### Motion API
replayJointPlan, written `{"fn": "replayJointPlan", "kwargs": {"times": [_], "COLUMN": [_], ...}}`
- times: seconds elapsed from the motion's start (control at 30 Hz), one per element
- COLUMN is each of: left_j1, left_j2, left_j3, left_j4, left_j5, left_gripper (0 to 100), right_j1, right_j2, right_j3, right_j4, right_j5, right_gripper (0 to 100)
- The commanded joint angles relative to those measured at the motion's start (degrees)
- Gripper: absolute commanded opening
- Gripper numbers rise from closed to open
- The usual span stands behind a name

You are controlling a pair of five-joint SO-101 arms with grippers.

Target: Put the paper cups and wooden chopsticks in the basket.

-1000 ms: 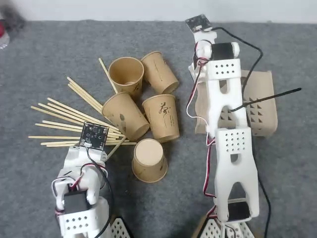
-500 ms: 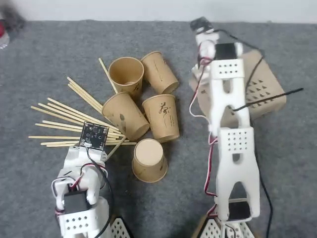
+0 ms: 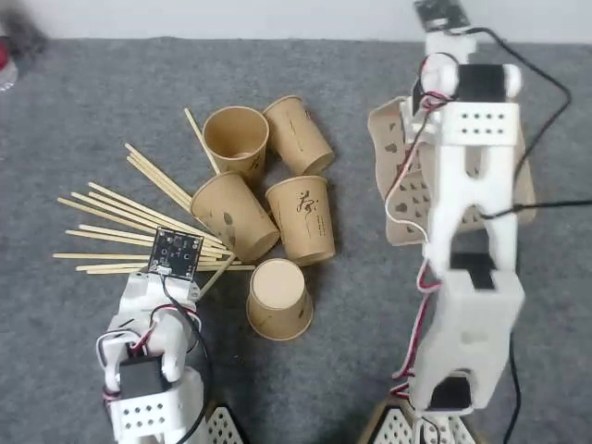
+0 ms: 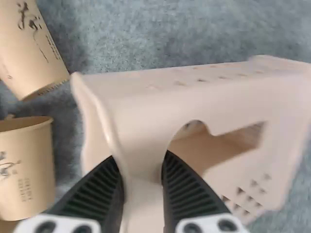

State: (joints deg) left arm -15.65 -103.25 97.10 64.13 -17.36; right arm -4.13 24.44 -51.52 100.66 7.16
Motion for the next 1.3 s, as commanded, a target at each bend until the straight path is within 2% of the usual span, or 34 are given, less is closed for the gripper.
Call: {"fn": "replayJointPlan", "kwargs": {"times": [0.0, 0.17, 0.3, 0.4, 0.63, 0.77, 1.1, 1.27], "left_j1": [0.09, 0.00, 0.00, 0.00, 0.00, 0.00, 0.00, 0.00], "left_j2": [-0.79, -0.79, -0.79, -0.79, -0.79, -0.79, -0.79, -0.79], "left_j3": [-0.66, -0.66, -0.66, -0.66, -0.66, -0.66, -0.66, -0.66], "left_j4": [0.18, 0.35, 0.44, 0.44, 0.44, 0.26, 0.26, 0.44], "left_j5": [-0.44, -0.44, -0.44, -0.44, -0.35, -0.35, -0.26, -0.26], "left_gripper": [1, 1, 1, 1, 1, 1, 1, 1], "right_j1": [-0.92, -0.92, -0.92, -0.13, 6.55, 8.04, 4.09, 4.09], "right_j2": [-12.35, -22.11, -29.41, -29.85, -26.07, -26.86, -44.35, -54.46], "right_j3": [2.90, 10.37, 23.12, 29.36, 26.90, 24.00, 24.09, 30.86], "right_j4": [2.33, 2.59, 2.42, 2.15, 1.63, 1.98, 2.51, 2.51], "right_j5": [-3.08, -3.16, -1.58, 0.62, 0.62, 0.70, 0.97, 1.05], "right_gripper": [0.7, 0.6, 0.7, 0.7, 0.7, 0.7, 0.6, 0.6]}}
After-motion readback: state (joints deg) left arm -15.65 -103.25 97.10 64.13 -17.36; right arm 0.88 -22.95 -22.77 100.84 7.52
